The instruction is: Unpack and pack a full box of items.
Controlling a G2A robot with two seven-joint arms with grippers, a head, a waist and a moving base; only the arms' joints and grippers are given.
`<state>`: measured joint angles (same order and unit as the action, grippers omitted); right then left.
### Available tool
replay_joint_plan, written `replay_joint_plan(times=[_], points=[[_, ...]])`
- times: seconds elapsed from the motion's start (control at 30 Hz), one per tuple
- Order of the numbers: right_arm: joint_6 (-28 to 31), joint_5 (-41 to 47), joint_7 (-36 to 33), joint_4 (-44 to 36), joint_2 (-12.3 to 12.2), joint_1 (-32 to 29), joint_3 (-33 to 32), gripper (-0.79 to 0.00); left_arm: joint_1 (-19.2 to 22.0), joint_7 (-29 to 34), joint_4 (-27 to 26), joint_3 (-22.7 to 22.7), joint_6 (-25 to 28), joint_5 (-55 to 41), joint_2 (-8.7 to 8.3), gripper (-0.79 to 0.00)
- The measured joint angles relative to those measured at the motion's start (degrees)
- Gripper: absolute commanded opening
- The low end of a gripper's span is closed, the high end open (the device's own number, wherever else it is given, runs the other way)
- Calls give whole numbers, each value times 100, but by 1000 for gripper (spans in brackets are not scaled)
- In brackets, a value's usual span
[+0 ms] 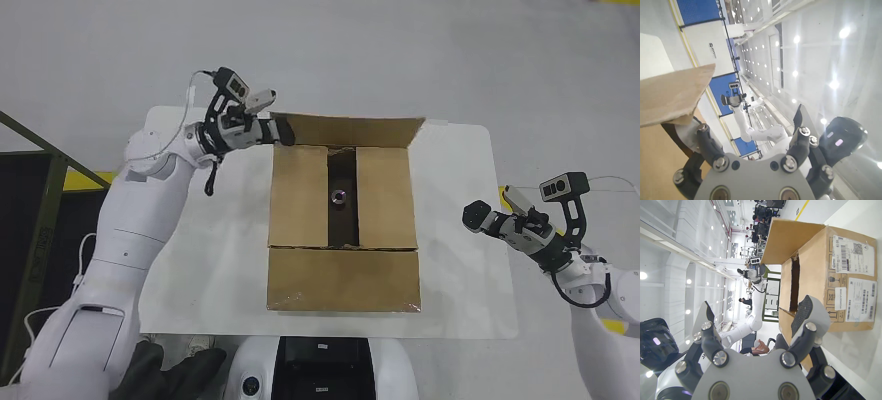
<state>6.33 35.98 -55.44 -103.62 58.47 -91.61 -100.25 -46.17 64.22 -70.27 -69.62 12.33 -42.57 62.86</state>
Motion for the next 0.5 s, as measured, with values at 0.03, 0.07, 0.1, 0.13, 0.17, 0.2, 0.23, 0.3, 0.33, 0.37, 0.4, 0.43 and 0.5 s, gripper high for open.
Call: replay_joint_plan(times=[0.03,0.07,0.1,0.13,0.17,0.2,0.23,0.3,0.33,0.37,0.4,0.43,0.5], points=[[0,0,0,0,0,0,0,0,36,-131,13,28,18,35,13,0],[0,0,0,0,0,0,0,0,83,-288,37,70,41,103,31,0],[0,0,0,0,0,0,0,0,120,-390,64,106,51,144,47,0],[0,0,0,0,0,0,0,0,160,-480,102,143,51,175,63,0],[0,0,0,0,0,0,0,0,216,-577,166,197,37,190,86,0],[0,0,0,0,0,0,0,0,260,-630,225,237,18,183,104,0],[0,0,0,0,0,0,0,0,307,-675,291,274,5,174,122,0],[0,0,0,0,0,0,0,0,420,-774,458,354,4,156,164,0],[0,0,0,0,0,0,0,0,473,-820,537,388,3,153,182,0],[0,0,0,0,0,0,0,0,548,-879,642,432,0,153,207,0],[0,0,0,0,0,0,0,0,604,-922,721,464,-1,150,227,0],[0,0,0,0,0,0,0,0,662,-967,802,496,-2,150,246,0],[0,0,0,0,0,0,0,0,796,-1103,991,571,45,193,292,0]])
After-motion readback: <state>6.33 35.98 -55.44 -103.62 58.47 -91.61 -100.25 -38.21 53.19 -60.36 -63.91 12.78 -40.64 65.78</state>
